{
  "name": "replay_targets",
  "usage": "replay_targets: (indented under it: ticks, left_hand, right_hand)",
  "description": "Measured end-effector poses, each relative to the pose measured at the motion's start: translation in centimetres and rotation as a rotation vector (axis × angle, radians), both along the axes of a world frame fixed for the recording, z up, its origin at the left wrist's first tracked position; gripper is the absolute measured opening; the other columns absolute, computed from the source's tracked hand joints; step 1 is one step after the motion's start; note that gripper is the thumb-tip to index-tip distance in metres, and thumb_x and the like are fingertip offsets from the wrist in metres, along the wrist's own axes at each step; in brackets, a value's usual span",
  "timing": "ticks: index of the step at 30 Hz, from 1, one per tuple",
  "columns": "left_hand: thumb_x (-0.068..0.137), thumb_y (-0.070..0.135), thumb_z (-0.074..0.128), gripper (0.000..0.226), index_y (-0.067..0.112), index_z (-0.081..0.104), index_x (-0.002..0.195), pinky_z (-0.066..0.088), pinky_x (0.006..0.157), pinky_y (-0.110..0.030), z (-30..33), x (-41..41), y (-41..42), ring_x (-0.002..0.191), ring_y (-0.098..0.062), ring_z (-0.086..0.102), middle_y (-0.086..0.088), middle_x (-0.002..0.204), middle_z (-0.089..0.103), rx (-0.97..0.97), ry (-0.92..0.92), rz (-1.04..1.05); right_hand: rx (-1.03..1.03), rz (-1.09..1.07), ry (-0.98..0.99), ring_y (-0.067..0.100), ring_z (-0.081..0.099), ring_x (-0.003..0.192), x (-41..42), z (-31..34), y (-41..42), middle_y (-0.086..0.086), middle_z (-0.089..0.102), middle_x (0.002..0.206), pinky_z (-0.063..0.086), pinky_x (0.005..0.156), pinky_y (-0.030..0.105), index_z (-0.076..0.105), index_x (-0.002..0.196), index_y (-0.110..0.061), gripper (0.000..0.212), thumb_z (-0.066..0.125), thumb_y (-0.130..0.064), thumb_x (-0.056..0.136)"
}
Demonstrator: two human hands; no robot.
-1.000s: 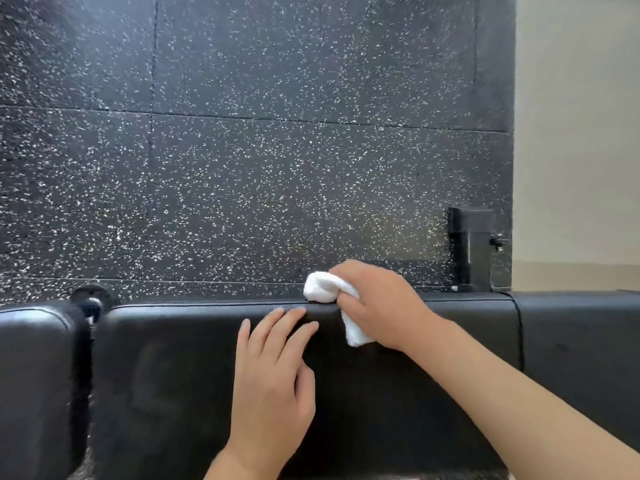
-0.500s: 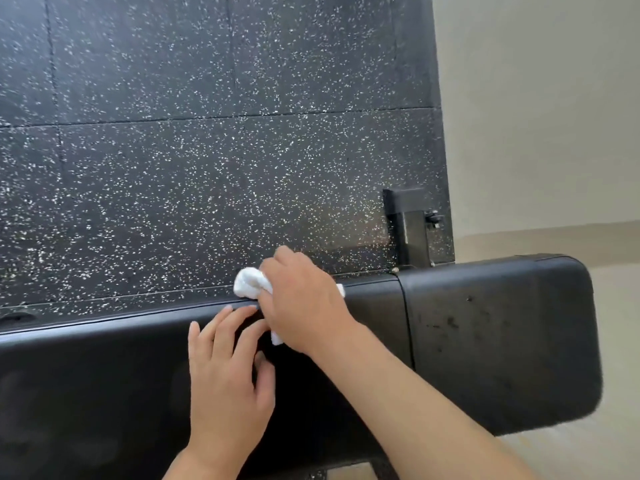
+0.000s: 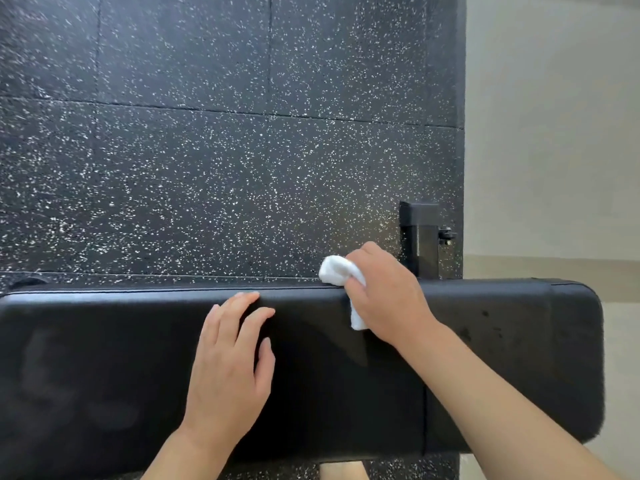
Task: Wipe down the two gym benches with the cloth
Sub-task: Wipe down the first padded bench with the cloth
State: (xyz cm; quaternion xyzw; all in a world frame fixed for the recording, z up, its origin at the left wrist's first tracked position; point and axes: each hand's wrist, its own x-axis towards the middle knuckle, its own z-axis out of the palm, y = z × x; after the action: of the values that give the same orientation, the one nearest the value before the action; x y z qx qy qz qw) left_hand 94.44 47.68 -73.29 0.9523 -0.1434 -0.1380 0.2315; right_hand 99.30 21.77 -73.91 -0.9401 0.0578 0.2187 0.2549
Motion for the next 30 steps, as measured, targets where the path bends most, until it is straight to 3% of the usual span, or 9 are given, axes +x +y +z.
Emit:
replay_targets:
  ticks: [9, 16, 22, 26, 30]
  left_hand:
    - [0.097, 0.025, 0.055, 0.04, 0.011, 0.063, 0.133, 0.038, 0.117, -0.06, -0.5, -0.4, 12.3, 0.14, -0.033, 0.045, -0.008, 0.15, 0.049, 0.038, -0.033, 0.194]
    - [0.097, 0.022, 0.056, 0.041, 0.01, 0.063, 0.136, 0.034, 0.122, -0.037, 0.2, -1.2, 22.4, 0.139, -0.029, 0.049, -0.006, 0.151, 0.05, 0.02, 0.011, 0.306]
    - [0.097, 0.017, 0.057, 0.038, 0.013, 0.067, 0.134, 0.041, 0.118, -0.046, 0.5, -2.9, 27.0, 0.141, -0.023, 0.049, -0.002, 0.152, 0.05, -0.083, 0.013, 0.376]
    - [0.099, 0.017, 0.054, 0.036, 0.015, 0.068, 0.132, 0.045, 0.114, -0.046, 0.7, -5.1, 29.1, 0.139, -0.024, 0.051, 0.0, 0.151, 0.052, -0.122, 0.023, 0.46]
    - [0.098, 0.016, 0.054, 0.033, 0.012, 0.073, 0.124, 0.053, 0.104, -0.048, 1.0, -7.7, 31.0, 0.13, -0.025, 0.059, -0.003, 0.142, 0.06, -0.174, 0.048, 0.521]
  right_hand:
    - [0.196, 0.089, -0.068, 0.021, 0.046, 0.093, 2.9, 0.4, 15.7, -0.003, 0.044, 0.105, 0.04, 0.079, 0.037, 0.058, 0.115, -0.014, 0.018, 0.055, -0.014, 0.097]
    - [0.218, 0.252, -0.072, 0.023, 0.046, 0.096, 7.6, -0.2, 31.6, 0.001, 0.044, 0.108, 0.042, 0.079, 0.041, 0.055, 0.11, -0.01, 0.014, 0.052, -0.018, 0.099]
    - [0.202, 0.406, -0.146, 0.023, 0.044, 0.092, 9.9, 0.0, 40.6, 0.002, 0.046, 0.106, 0.043, 0.078, 0.04, 0.057, 0.107, -0.008, 0.013, 0.054, -0.012, 0.095]
    - [0.1, 0.716, -0.197, 0.031, 0.05, 0.095, 9.5, 0.6, 45.0, 0.007, 0.057, 0.11, 0.045, 0.08, 0.044, 0.062, 0.103, -0.009, 0.023, 0.05, -0.022, 0.088]
    - [0.01, 0.868, -0.24, 0.033, 0.054, 0.103, 8.8, 1.2, 45.1, 0.005, 0.06, 0.115, 0.047, 0.082, 0.046, 0.064, 0.104, -0.01, 0.028, 0.049, -0.025, 0.085]
